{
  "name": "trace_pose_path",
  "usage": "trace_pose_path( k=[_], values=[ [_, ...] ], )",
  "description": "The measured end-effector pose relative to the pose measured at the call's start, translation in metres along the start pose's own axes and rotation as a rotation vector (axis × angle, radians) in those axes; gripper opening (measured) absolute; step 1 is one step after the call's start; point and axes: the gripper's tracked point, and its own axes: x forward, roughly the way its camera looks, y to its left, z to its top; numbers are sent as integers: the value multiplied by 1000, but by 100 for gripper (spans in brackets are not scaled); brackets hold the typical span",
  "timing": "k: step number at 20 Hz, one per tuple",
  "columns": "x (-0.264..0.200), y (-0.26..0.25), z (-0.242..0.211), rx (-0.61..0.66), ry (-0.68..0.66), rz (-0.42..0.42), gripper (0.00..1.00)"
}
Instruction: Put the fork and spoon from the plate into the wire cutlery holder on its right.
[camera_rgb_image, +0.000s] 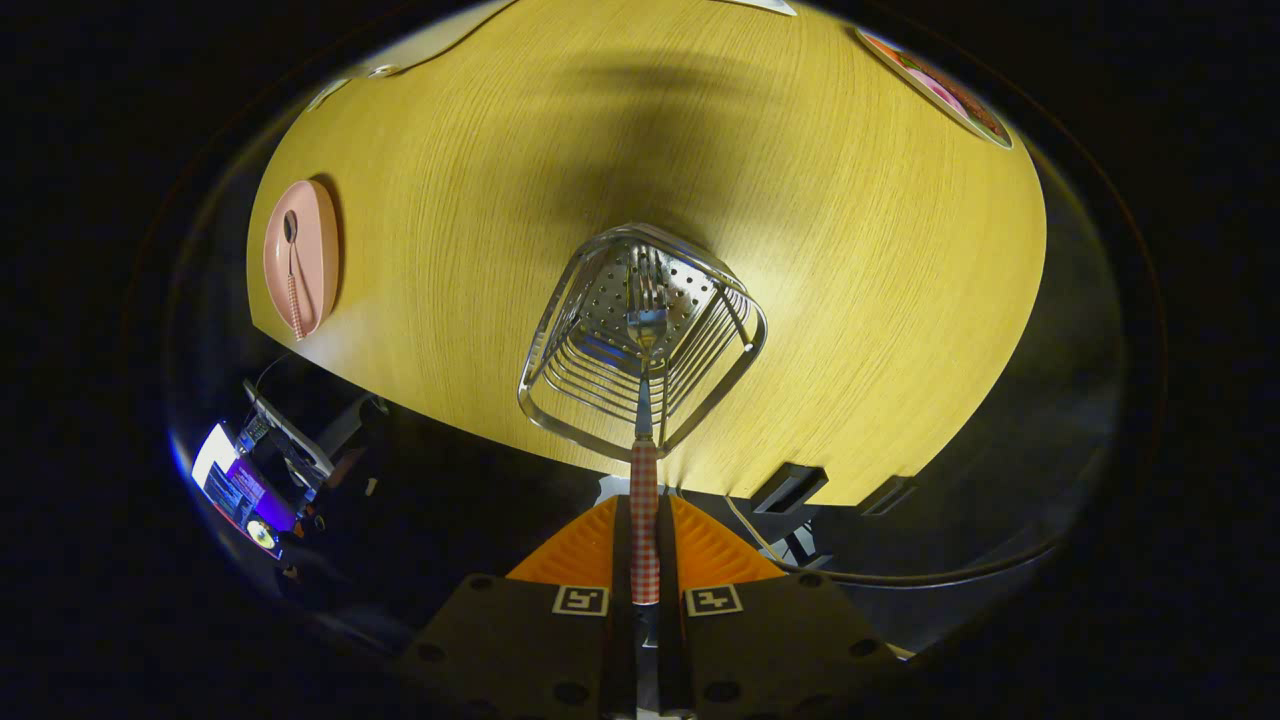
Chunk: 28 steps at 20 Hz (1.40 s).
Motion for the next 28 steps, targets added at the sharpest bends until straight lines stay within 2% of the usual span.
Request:
trace_pose_path(
  k=[3, 4, 5, 9, 11, 15, 22, 28],
  values=[
    [-1, 0, 4, -14, -35, 13, 18],
    [-2, -1, 8, -20, -66, 15, 28],
    [-7, -2, 10, -20, -112, 18, 33],
    [-44, 12, 20, 9, -354, 75, 34],
    [-69, 32, 17, 1, -472, 134, 33],
    [-99, 96, 18, -39, -591, 253, 33],
    [-106, 232, 40, -202, -683, 350, 33],
    [-62, 339, 64, -322, -596, 376, 33]
  ],
)
